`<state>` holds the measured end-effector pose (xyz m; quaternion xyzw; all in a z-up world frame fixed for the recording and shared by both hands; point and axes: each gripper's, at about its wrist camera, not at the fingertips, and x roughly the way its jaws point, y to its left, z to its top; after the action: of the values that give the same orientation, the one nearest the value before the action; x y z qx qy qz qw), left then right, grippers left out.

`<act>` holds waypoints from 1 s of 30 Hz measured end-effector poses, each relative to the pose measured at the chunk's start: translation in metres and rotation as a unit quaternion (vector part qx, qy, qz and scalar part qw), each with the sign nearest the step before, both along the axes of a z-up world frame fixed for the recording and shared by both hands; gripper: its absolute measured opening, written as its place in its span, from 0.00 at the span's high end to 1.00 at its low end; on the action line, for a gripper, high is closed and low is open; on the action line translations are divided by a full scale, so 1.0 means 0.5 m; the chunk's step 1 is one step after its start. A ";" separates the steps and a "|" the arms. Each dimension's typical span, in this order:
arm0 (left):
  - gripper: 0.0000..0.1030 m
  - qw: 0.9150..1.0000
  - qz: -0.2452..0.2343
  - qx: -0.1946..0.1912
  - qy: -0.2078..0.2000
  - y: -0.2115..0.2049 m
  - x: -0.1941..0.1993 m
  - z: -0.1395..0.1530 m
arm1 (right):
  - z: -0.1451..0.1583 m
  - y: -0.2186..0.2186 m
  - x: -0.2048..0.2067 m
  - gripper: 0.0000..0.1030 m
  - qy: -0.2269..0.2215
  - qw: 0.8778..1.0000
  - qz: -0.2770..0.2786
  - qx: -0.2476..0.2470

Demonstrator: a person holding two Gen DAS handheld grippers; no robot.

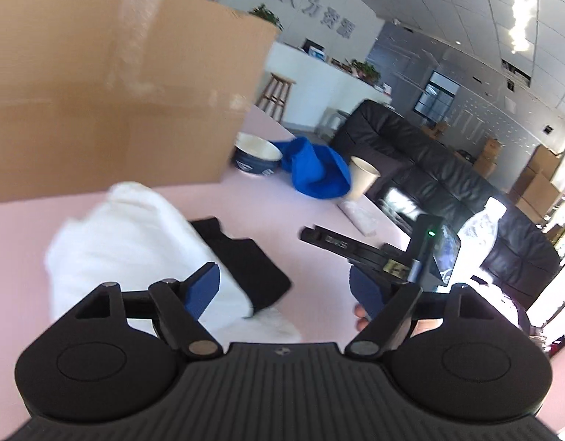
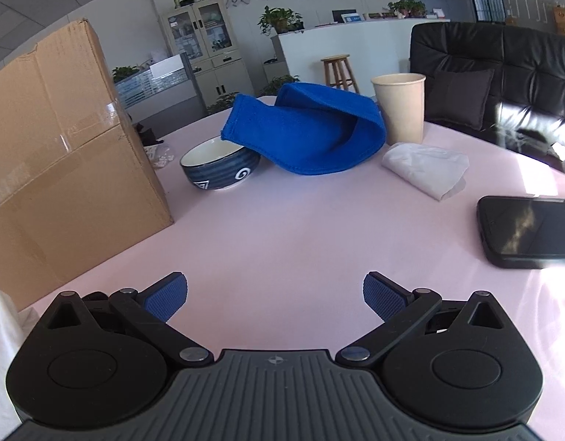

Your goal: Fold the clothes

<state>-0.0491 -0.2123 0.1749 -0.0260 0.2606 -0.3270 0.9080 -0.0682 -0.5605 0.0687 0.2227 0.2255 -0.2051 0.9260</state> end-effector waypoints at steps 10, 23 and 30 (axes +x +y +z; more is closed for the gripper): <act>0.20 0.984 0.137 0.082 -0.079 0.180 -0.014 -0.094 | 0.011 0.109 -0.010 0.01 -0.012 0.983 0.101 -0.151; 0.20 0.990 0.140 0.033 -0.014 0.276 0.012 -0.158 | 0.009 0.173 -0.112 0.03 -0.030 0.936 0.296 -0.190; 0.20 0.991 0.133 0.032 0.000 0.263 0.014 -0.169 | 0.002 0.165 -0.107 0.12 -0.019 0.917 0.346 -0.196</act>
<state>-0.0419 -0.0809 0.0902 -0.0314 0.2656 -0.1947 0.9437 -0.1216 -0.4779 0.0696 -0.0512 0.2263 0.0923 0.9683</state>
